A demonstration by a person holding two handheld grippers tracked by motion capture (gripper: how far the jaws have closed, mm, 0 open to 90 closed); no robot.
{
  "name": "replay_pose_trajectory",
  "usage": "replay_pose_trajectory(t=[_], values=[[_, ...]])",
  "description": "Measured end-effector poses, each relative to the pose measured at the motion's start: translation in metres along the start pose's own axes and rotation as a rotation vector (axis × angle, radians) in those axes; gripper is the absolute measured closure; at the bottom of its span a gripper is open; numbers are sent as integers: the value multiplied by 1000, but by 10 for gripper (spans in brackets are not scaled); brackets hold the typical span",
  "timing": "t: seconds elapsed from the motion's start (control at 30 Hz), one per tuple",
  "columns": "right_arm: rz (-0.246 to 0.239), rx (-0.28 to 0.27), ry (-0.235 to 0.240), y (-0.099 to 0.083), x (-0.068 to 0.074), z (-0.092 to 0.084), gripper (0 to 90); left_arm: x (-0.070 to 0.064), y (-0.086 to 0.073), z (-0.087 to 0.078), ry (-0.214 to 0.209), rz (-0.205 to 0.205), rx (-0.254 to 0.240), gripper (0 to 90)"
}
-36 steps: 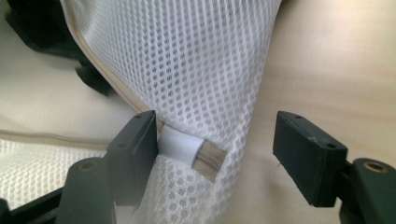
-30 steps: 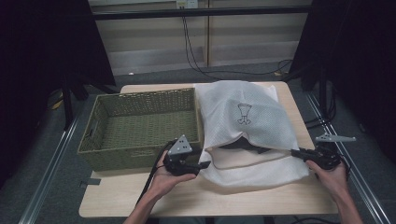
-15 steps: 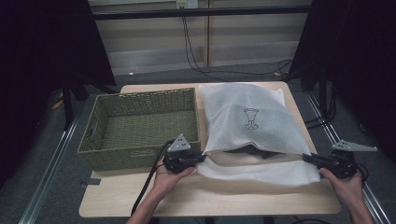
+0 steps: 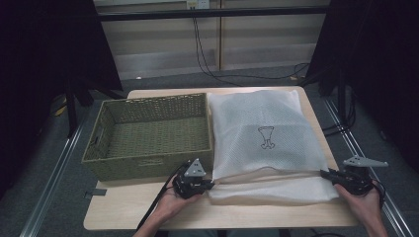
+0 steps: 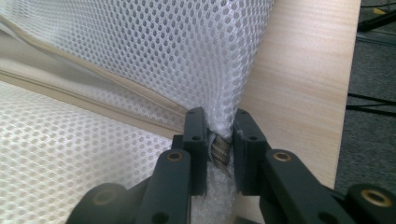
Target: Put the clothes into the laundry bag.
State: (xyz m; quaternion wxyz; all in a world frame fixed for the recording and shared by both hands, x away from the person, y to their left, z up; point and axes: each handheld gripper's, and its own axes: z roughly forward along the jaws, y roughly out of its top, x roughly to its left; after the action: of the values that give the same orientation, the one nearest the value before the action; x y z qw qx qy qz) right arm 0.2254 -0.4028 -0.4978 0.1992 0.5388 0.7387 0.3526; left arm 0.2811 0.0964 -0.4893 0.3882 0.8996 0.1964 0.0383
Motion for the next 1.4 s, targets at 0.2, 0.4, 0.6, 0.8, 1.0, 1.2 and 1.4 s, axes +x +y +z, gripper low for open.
replay_pose_trajectory(t=[0.2,0.4,0.6,0.8,1.0,1.2,1.4], values=[[-2,1,-15,-3,1,1,775,-3,-3,6,13,19,25,841],[-3,-15,-33,-5,2,2,725,-4,-5,5,16,5,9,808],[27,-112,8,-4,-2,-14,579,3,-5,-18,-9,-31,-102,685],[58,-205,34,2,3,-33,449,10,-15,-49,22,-98,-195,499],[26,-259,54,8,22,-46,379,20,-41,-86,136,-181,-295,349],[18,-301,78,12,42,-54,339,21,-67,-117,304,-178,-309,197],[37,-309,81,5,52,-51,301,20,-100,-147,421,-252,-316,144]])
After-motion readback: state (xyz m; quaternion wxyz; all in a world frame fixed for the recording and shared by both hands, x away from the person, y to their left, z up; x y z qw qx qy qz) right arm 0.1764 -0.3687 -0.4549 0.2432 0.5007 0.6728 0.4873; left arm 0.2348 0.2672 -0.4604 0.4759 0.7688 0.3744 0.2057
